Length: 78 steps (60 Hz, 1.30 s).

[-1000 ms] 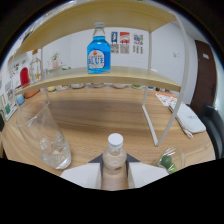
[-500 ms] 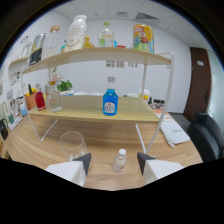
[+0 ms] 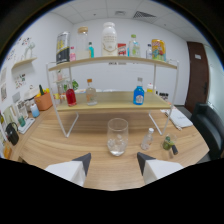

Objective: Make me a cup of Mojito.

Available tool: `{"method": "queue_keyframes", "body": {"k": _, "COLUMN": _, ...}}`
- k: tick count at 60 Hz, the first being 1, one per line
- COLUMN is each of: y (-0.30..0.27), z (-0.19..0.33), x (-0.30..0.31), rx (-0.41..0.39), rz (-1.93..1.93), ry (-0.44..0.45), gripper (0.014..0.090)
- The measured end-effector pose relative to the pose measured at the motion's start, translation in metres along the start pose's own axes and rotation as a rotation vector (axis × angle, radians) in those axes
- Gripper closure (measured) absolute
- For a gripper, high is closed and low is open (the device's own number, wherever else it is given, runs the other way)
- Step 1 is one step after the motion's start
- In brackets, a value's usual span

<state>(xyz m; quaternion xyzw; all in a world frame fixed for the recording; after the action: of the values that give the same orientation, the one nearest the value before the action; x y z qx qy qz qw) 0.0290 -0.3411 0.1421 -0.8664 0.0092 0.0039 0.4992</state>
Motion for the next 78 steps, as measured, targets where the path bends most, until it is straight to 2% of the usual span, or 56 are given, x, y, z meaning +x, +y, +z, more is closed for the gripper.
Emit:
{"method": "queue_keyframes", "body": {"k": 17, "y": -0.134, "z": -0.043, "x": -0.108, "rx": 0.18, "rz": -0.03, "ry": -0.068, "gripper": 0.0192}}
{"method": "queue_keyframes", "body": {"k": 33, "y": -0.244, "z": -0.043, "x": -0.18, "rx": 0.313, "rz": -0.08, "ry": -0.098, "gripper": 0.0188}}
{"method": "queue_keyframes", "body": {"k": 51, "y": -0.314, "z": 0.024, "x": -0.198, "rx": 0.324, "rz": -0.027, "ry": -0.085, "gripper": 0.0191}}
{"method": "queue_keyframes", "body": {"k": 65, "y": -0.345, "z": 0.066, "x": -0.198, "rx": 0.32, "rz": -0.007, "ry": -0.07, "gripper": 0.0198}}
{"method": "queue_keyframes", "body": {"k": 68, "y": -0.348, "z": 0.072, "x": -0.197, "rx": 0.317, "rz": -0.005, "ry": -0.061, "gripper": 0.0237}}
{"method": "queue_keyframes", "body": {"k": 78, "y": -0.357, "z": 0.08, "x": -0.189, "rx": 0.349, "rz": -0.013, "ry": -0.019, "gripper": 0.0469}}
